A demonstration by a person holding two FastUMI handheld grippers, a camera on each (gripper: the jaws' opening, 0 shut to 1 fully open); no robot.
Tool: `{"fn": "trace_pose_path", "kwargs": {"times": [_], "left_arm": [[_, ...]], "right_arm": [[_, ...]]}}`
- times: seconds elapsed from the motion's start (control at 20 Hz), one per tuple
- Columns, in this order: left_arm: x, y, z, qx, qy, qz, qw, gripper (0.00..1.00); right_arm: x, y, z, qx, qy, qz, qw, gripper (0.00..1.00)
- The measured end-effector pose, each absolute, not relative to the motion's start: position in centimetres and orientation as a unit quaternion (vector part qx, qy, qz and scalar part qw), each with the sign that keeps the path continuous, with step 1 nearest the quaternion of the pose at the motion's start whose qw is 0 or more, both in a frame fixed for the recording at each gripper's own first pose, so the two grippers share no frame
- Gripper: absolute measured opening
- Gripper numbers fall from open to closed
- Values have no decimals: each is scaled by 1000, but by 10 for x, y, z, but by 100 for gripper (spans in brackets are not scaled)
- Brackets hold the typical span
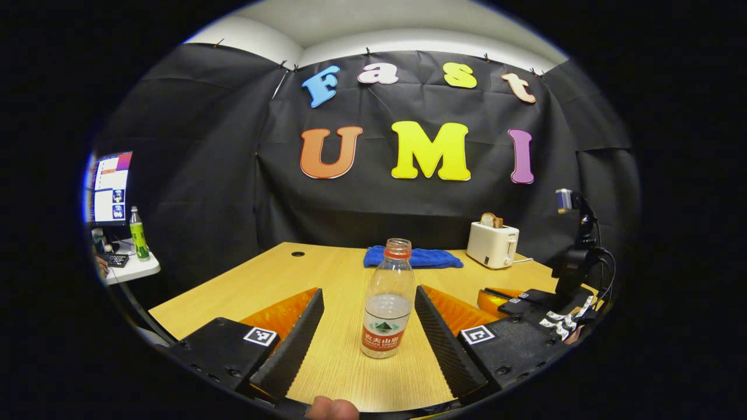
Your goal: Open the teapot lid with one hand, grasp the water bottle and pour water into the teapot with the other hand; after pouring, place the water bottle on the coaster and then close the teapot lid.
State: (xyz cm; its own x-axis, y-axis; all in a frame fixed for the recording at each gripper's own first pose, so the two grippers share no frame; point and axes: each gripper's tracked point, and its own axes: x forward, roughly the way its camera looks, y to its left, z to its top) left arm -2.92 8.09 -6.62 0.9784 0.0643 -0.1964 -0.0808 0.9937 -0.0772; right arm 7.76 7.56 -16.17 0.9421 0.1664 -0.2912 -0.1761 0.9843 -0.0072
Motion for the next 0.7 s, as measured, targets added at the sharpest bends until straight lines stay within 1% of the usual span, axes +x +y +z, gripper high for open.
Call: {"fn": "trace_pose_path", "kwargs": {"times": [0.25,0.45,0.7], "left_arm": [[-31,68,-97,-37,130,13,991,98],[-17,59,-119,-29,149,-2,988,99],[1,59,-153,-39,181,0,983,99]], "right_arm": [[69,65,-145,-12,134,88,987,0],[54,58,-139,-15,139,96,986,0],[41,45,-120,-18,125,97,987,0]]}}
